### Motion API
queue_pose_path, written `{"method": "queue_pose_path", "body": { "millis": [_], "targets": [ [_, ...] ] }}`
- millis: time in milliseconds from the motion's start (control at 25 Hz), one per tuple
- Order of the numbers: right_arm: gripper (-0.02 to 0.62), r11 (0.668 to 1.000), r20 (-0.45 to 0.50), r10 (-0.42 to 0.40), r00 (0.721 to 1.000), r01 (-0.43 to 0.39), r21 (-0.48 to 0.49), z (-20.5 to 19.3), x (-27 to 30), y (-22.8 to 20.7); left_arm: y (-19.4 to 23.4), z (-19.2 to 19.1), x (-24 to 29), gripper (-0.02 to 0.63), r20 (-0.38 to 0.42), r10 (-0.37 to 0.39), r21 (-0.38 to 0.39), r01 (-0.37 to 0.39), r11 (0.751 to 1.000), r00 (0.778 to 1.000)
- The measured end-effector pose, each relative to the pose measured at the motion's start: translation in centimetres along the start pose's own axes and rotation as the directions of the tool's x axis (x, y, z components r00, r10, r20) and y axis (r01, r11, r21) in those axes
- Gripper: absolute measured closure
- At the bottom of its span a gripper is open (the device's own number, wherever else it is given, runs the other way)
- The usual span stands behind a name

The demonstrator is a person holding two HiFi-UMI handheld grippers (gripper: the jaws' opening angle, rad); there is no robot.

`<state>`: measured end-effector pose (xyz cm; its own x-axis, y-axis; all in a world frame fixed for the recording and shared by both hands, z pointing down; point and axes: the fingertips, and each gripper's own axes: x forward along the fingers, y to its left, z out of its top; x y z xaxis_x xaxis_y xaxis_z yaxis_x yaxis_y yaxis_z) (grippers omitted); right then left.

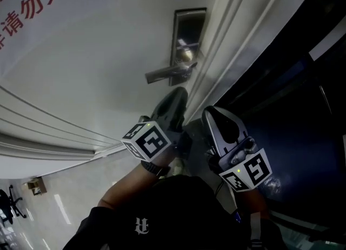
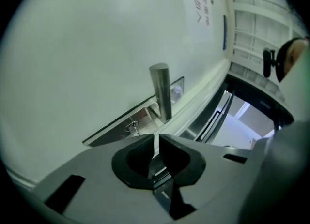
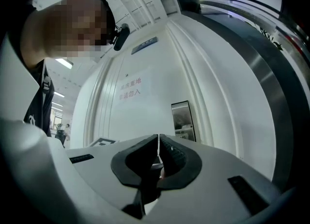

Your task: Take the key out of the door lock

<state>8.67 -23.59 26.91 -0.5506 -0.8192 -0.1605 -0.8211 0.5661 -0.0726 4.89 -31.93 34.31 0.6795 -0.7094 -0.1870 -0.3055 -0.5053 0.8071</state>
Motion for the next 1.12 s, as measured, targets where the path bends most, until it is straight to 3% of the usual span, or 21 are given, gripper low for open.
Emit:
{"method": "queue_pose_path", "body": {
  "millis": [80,200,320,880,1120],
  "targets": [
    [0.575,1.0,0.005,0.021,1.0,-0.021,0.009,0.3,0.2,-0.8,0.8,0.0,0.9,0.587,0.036,0.024,-0.101,-0.021,0.995,0.999],
    [0.575,0.998,0.011,0.054,0.998,-0.054,0.024,0.5,0.3,-1.7,1.9,0.0,2.2,0.518,0.073,0.051,-0.233,-0.033,0.972,0.996],
    [0.575,0.996,0.018,0.077,0.997,-0.078,0.039,0.7,0.1,-2.6,2.7,0.4,3.1,0.518,0.113,0.079,-0.302,-0.042,0.952,0.99],
    [0.575,0.985,0.041,0.16,0.986,-0.163,0.065,1.3,-0.2,-4.2,5.4,0.3,5.6,0.522,0.142,0.166,-0.397,-0.098,0.913,0.976],
    [0.575,0.983,0.038,0.169,0.985,-0.171,0.068,1.2,-0.5,-4.6,5.0,0.4,5.7,0.589,0.181,0.172,-0.434,-0.079,0.898,0.968]
  ]
}}
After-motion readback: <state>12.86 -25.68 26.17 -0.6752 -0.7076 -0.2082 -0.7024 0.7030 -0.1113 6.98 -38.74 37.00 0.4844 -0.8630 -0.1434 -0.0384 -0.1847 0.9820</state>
